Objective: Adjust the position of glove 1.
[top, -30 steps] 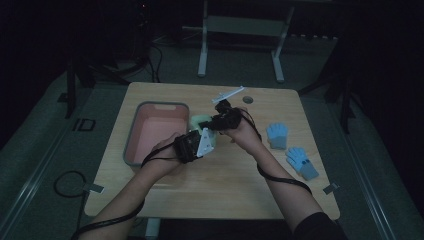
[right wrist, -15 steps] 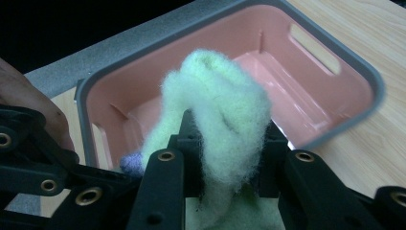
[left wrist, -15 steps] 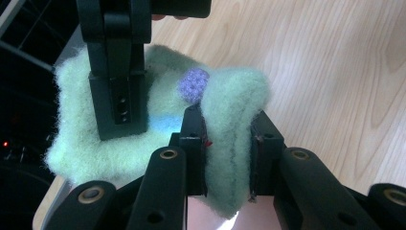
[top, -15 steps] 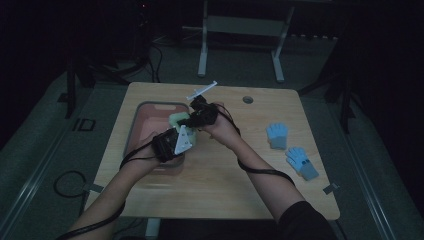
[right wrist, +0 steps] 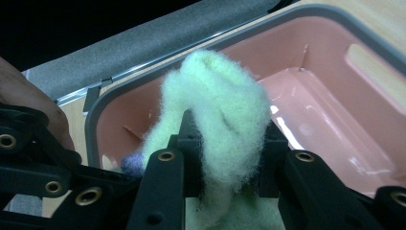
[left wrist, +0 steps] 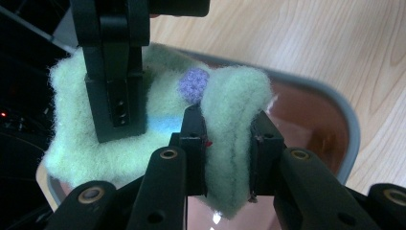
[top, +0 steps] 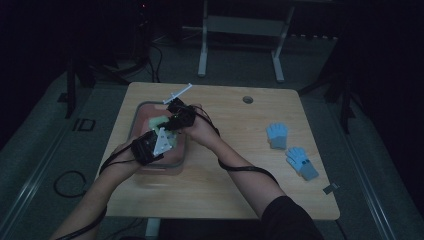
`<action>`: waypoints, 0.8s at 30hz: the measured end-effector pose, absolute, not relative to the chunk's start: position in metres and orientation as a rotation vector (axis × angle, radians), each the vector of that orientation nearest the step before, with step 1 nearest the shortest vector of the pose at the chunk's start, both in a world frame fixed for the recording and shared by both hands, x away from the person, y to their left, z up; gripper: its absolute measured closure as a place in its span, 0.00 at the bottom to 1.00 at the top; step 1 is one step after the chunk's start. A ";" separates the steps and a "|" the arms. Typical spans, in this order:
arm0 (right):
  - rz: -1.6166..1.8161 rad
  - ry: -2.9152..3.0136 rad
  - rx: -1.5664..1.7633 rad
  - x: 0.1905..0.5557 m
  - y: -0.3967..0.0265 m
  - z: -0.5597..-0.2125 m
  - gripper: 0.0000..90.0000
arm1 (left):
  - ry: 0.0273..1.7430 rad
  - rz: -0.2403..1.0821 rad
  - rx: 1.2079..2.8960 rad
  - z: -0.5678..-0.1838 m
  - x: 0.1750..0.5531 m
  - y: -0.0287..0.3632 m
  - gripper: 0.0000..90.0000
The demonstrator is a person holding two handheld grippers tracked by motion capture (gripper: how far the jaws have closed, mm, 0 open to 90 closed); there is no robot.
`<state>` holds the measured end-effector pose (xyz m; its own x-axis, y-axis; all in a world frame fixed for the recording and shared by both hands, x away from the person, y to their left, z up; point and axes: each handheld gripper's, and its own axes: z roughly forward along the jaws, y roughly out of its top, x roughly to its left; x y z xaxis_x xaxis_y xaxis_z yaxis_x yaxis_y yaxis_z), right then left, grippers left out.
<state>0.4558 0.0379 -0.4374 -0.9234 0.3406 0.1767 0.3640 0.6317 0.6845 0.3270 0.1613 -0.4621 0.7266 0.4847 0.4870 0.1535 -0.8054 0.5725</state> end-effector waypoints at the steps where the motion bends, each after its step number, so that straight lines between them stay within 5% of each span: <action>1: -1.185 -2.803 -0.611 0.457 0.040 -0.441 0.78 | 0.483 0.877 2.431 -0.466 0.328 0.162 0.81; 13: -1.086 -2.808 -0.688 0.474 0.050 -0.478 0.78 | 0.487 0.778 2.491 -0.495 0.350 0.169 0.81; 24: -0.992 -2.809 -0.765 0.485 0.037 -0.486 0.58 | 0.480 0.627 2.600 -0.505 0.371 0.161 0.70</action>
